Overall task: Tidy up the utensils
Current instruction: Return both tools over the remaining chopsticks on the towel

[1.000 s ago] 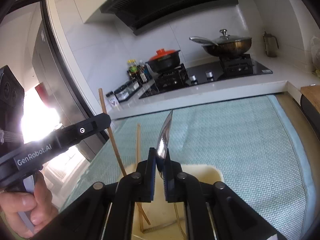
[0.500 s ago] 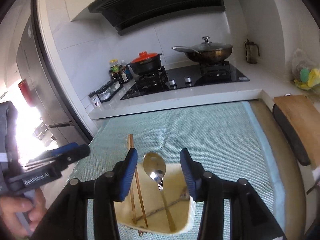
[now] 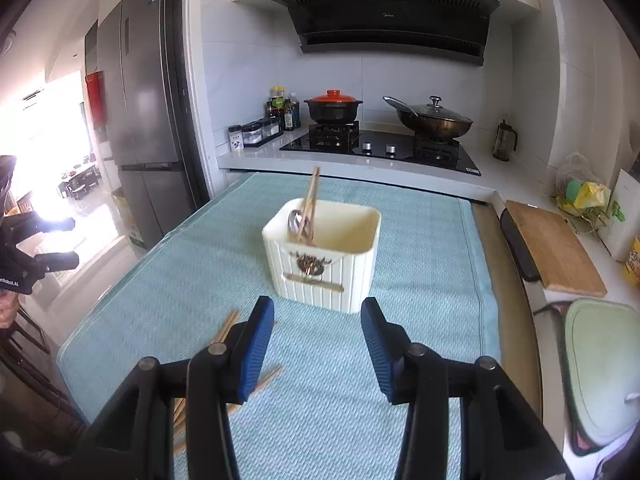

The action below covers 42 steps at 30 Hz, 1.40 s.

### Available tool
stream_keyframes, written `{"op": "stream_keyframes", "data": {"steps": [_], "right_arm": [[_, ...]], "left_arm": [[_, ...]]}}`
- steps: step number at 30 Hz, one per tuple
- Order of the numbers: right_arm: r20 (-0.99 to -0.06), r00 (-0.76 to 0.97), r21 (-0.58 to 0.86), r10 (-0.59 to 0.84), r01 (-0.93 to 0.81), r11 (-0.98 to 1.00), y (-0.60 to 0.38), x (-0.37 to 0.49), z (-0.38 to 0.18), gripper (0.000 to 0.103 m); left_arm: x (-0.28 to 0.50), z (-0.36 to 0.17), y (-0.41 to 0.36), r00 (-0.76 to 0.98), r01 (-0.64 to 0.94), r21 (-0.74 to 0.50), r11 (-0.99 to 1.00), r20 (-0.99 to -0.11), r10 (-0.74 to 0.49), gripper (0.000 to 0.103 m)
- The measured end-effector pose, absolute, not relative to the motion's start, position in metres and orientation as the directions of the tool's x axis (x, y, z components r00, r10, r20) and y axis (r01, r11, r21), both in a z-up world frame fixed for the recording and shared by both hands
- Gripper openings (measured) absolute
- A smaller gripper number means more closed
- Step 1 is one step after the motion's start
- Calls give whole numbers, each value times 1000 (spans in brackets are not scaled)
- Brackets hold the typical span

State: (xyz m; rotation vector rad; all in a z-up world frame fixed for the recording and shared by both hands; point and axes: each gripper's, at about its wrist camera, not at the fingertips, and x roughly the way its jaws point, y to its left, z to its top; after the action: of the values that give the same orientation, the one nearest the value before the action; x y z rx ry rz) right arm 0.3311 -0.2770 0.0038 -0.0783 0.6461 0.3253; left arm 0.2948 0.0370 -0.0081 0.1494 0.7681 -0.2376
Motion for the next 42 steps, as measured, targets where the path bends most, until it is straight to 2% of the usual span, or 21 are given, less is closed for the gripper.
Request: {"op": "stream_keyframes", "data": {"steps": [4, 9, 11, 17, 22, 33, 37, 41, 42], "right_arm": [[-613, 758, 4, 224, -280, 960, -273, 290, -27, 46], [-658, 731, 44, 181, -203, 978, -264, 255, -82, 46], [-672, 720, 61, 176, -182, 981, -257, 244, -103, 46], [-723, 663, 103, 196, -177, 979, -242, 236, -144, 46], [-738, 634, 168, 229, -156, 973, -240, 235, -156, 46], [-780, 548, 208, 302, -228, 951, -206, 264, -174, 46], [-778, 534, 223, 331, -257, 940, -186, 282, -173, 41], [-794, 531, 175, 298, -270, 947, -166, 297, -181, 32], [-801, 527, 161, 286, -271, 949, -162, 300, -184, 28]], "left_arm": [[259, -57, 41, 698, 184, -7, 983, -703, -136, 92], [238, -108, 39, 671, 95, -155, 983, -720, -178, 92], [235, -121, 37, 665, 75, -179, 981, -724, -183, 92], [233, -142, 22, 682, 54, -93, 994, -724, -105, 92], [231, -158, 22, 659, 40, -149, 988, -740, -138, 92], [224, -164, 22, 657, 29, -126, 992, -745, -114, 92], [221, -162, 27, 665, 19, -118, 993, -740, -101, 92], [222, -166, 31, 652, 7, -123, 992, -752, -98, 92], [223, -167, 31, 648, 5, -123, 992, -755, -97, 92]]}}
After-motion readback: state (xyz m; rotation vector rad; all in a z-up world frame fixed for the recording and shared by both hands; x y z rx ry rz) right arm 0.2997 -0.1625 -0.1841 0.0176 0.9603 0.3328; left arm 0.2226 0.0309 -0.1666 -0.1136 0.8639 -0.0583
